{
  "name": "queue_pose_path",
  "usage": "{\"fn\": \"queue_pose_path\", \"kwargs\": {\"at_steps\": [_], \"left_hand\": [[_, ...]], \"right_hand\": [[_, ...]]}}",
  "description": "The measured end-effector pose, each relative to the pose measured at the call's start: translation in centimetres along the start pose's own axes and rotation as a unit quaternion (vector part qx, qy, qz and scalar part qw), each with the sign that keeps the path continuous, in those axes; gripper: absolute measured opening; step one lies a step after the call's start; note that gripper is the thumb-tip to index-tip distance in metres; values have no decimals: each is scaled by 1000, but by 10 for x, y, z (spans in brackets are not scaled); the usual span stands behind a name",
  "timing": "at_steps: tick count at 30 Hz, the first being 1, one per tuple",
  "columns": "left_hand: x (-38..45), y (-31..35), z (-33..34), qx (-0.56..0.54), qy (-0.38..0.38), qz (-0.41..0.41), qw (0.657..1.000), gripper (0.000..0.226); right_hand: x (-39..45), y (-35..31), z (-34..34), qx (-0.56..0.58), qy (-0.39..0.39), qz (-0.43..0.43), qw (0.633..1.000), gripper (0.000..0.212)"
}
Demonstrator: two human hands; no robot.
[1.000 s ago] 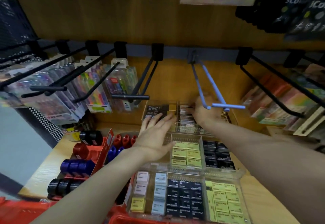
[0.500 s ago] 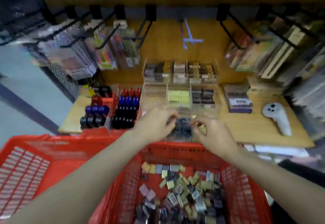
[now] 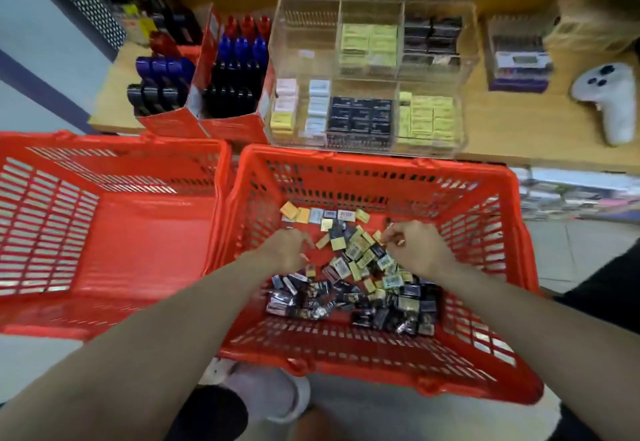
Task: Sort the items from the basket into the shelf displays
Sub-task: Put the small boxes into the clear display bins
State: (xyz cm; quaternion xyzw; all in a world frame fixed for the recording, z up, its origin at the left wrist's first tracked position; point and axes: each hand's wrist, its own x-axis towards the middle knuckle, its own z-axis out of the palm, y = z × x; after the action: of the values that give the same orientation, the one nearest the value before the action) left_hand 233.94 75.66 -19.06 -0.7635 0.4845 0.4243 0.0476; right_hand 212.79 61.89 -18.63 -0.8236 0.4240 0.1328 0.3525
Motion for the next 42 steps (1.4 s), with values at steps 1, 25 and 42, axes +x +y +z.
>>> {"fn": "queue_pose_path", "kwargs": {"at_steps": [1,25,42], "left_hand": [[8,-9,10,10,-9,-12,1000,37],[27,-34,108,-7,34,-32,999,50],[22,-46,111,-21,-34,-11,999,43]], "right_hand": [[1,5,11,-2,-13,2,1000,16],[-35,29,87,114,-6,97,989,15],[-37,17,98,224,-34,106,968,21]]}}
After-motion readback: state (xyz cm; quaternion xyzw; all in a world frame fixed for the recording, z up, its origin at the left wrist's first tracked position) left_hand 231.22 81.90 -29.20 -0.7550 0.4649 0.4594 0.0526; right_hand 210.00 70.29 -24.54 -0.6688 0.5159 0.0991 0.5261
